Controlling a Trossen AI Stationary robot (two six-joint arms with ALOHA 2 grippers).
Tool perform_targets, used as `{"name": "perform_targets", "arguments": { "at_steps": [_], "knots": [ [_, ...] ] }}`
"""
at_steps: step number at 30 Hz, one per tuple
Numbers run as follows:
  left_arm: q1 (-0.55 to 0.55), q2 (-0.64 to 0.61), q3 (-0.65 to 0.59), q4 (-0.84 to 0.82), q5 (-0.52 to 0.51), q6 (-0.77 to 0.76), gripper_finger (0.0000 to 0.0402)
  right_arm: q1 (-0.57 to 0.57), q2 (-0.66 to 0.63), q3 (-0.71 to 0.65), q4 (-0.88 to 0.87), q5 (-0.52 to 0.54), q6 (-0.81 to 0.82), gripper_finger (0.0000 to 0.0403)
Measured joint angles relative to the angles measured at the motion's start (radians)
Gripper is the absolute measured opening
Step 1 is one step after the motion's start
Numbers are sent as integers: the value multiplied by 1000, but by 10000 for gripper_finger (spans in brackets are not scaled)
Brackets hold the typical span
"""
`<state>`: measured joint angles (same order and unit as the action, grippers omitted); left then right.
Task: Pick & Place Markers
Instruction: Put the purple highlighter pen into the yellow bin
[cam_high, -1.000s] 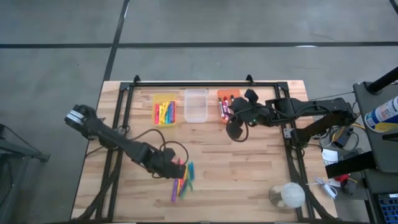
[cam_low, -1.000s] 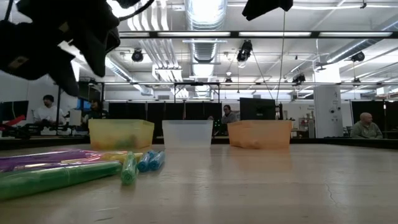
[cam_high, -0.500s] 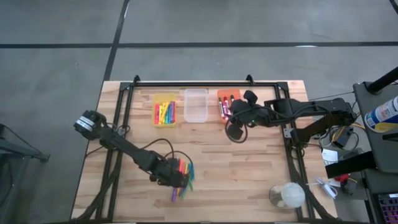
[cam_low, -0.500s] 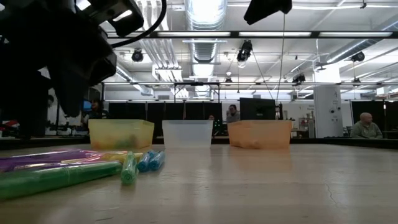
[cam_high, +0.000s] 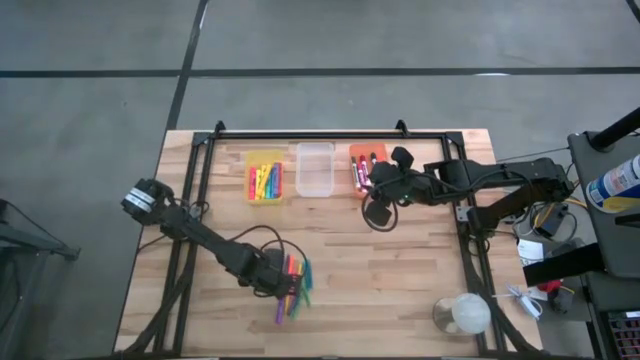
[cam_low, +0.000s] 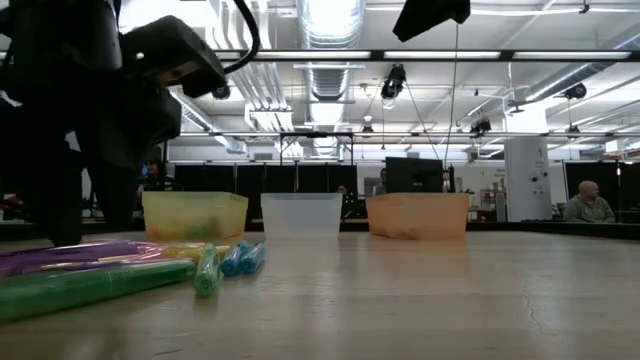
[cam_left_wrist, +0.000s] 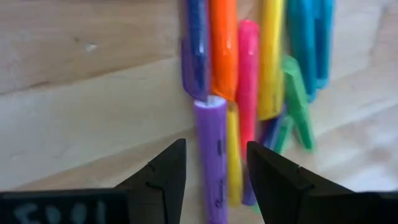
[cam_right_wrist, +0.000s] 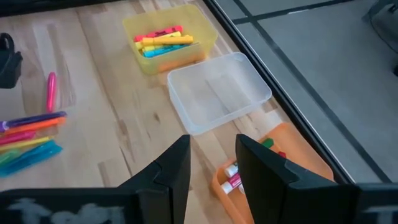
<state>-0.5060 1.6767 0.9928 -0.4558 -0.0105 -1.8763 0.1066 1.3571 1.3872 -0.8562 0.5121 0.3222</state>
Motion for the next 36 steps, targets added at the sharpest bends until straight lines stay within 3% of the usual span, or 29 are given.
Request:
{"name": "perform_targets", "arguments": {
  "at_steps": [13,22,36],
  "knots": [
    [1,64,4,-24,53,49,152,0,0,0,3,0,-8,121],
    [11,65,4,-46,74,122,72,0,0,0,37,1,-8,121],
    [61,-48,-3,-170,-14,175,62,0,0,-1,96,3,-8,121]
  ]
}}
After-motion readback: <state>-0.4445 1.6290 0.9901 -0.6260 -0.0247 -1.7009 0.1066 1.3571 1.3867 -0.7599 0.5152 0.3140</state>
